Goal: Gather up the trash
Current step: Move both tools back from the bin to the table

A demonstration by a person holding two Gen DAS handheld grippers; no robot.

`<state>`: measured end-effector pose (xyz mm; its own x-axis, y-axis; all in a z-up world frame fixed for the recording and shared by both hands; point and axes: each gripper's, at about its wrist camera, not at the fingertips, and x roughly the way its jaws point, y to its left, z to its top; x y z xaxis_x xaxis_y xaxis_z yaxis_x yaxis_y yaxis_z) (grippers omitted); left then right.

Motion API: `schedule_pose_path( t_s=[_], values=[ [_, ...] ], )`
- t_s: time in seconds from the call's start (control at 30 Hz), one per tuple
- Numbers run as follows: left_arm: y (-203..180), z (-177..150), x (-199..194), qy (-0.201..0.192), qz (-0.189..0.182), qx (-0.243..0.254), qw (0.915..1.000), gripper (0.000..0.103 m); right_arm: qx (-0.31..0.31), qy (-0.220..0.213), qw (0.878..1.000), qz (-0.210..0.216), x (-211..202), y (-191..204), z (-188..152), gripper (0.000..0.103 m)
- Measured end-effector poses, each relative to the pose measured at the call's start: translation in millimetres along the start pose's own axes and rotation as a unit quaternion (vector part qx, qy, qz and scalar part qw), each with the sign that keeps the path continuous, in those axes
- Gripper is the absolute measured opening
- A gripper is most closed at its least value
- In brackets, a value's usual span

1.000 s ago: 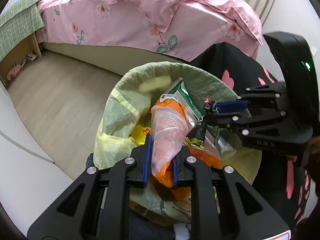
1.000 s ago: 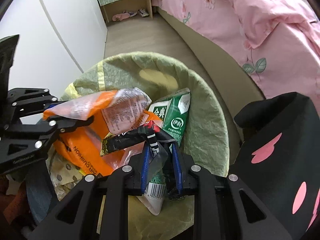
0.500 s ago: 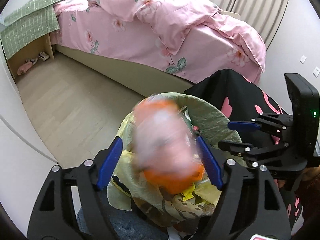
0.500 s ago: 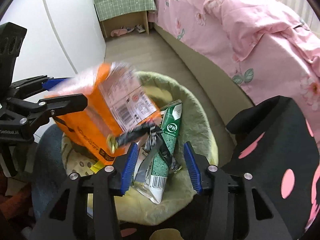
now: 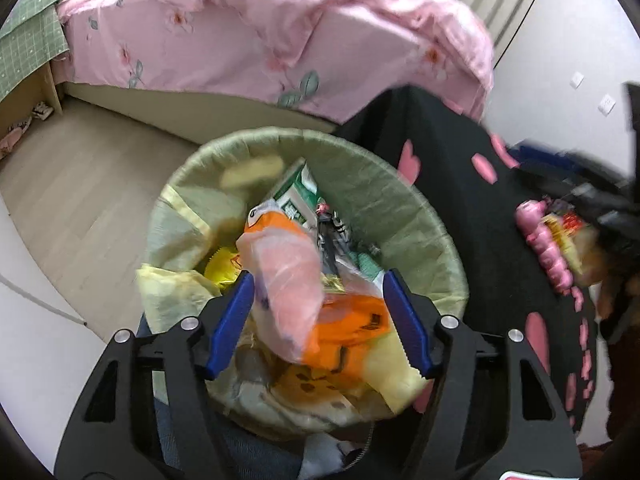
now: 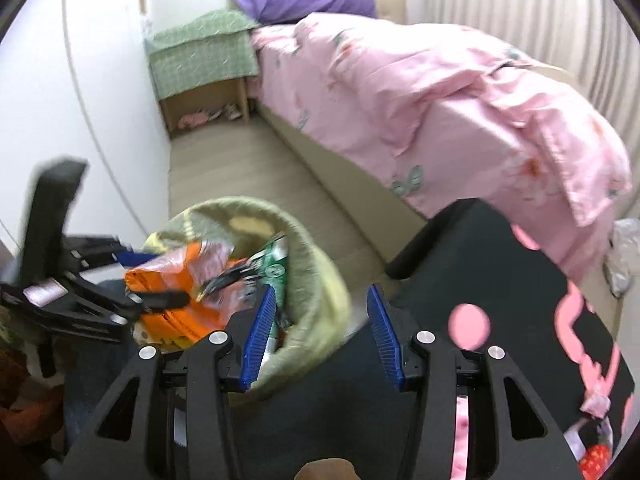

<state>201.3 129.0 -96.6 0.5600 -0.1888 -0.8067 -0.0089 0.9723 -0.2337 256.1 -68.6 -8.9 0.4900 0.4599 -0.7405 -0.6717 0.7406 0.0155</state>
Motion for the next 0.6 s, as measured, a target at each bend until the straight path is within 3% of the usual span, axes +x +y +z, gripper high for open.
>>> schedule_pose_path(
  t_s=[0.17,0.4,0.47,0.6],
  values=[
    [8,-1,-2,-0.008,0.007,-0.030,0.9995,0.065,0.048,-0.018,0.999,-0.015,-27,-31,-14,0.045],
    [0,0,-40,-0.056,0.050,-0.012,0.9971,0.090,0.092,-0.055,0.994,-0.036,-70,-60,-47,0.046],
    [-6,3,-50,-0.075,0.066,-0.005,0.9950,0.090,0.108,-0.069,0.991,-0.045,-85,-69,-60,0.052],
    [-21,11,-65,-0.118,0.086,0.000,0.9893,0.090,0.135,-0.085,0.986,-0.054,-109,-90,-89,0.053]
  ],
)
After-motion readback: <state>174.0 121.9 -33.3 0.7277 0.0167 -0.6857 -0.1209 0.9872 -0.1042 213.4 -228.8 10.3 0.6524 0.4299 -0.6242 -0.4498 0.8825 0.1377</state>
